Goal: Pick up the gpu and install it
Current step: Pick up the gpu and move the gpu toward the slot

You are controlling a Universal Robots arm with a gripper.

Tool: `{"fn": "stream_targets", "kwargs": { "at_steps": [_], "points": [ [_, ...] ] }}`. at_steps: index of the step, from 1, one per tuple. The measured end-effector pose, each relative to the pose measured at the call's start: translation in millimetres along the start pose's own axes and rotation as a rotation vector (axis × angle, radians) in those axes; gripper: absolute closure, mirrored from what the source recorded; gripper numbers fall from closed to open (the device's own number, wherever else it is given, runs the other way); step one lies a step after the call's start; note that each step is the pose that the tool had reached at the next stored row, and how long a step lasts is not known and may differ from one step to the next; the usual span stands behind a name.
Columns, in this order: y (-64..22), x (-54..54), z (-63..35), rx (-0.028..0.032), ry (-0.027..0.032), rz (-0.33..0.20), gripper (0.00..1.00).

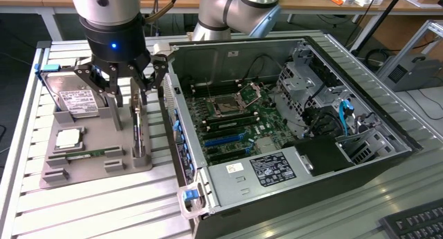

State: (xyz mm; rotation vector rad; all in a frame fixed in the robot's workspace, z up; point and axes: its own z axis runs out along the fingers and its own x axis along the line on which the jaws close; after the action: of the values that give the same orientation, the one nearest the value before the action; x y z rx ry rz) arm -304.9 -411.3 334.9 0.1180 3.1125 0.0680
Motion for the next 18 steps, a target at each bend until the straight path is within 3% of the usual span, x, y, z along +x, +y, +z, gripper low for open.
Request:
{"fn": "stream_targets", "kwargs": {
  "at_steps": [18],
  "points": [
    [-0.1, 0.1, 3.2, 0.0000, 0.0000, 0.000, 0.52]
  ]
}}
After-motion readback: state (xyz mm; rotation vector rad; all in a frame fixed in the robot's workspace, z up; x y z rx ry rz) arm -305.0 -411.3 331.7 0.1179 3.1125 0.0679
